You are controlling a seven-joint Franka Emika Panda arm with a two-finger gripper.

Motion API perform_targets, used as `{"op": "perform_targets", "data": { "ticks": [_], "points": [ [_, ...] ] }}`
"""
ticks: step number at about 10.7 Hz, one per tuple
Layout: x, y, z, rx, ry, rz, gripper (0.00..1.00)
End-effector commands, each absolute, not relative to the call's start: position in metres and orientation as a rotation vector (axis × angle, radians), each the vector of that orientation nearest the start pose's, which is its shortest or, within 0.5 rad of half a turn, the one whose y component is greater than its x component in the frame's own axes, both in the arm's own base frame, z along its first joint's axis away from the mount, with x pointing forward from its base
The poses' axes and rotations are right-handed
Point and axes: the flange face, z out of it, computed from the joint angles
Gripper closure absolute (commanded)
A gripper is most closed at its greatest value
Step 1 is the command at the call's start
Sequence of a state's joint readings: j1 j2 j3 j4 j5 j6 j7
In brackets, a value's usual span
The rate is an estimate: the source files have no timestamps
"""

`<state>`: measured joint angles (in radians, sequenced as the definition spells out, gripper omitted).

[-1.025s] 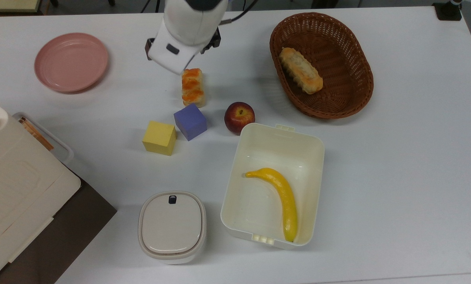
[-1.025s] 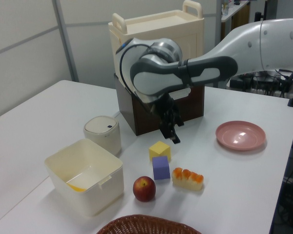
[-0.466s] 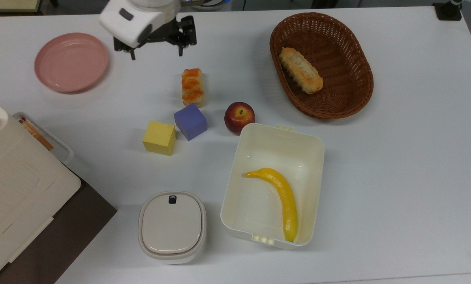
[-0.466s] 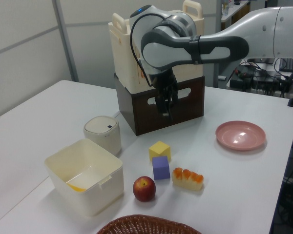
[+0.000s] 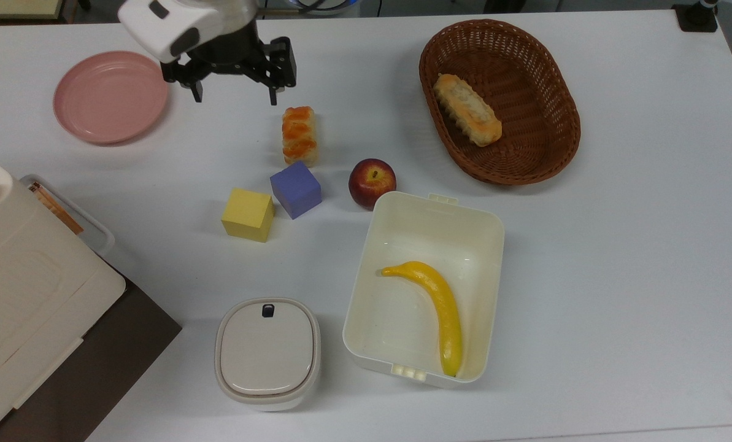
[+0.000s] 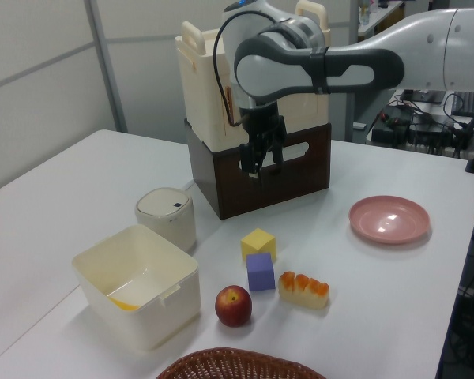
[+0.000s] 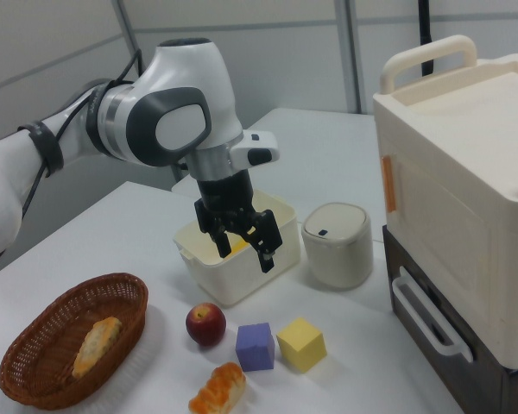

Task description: Put the bread on the table

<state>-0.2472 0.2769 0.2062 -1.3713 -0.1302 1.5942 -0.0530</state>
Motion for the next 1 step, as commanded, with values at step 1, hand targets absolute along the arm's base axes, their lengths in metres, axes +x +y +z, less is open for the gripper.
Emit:
{"op": "perform_targets", "data": {
  "ticks": [1],
  "points": [
    [0.6232, -0.0693, 0.5804, -3.157, 0.095, 0.009, 0.00]
  ]
}}
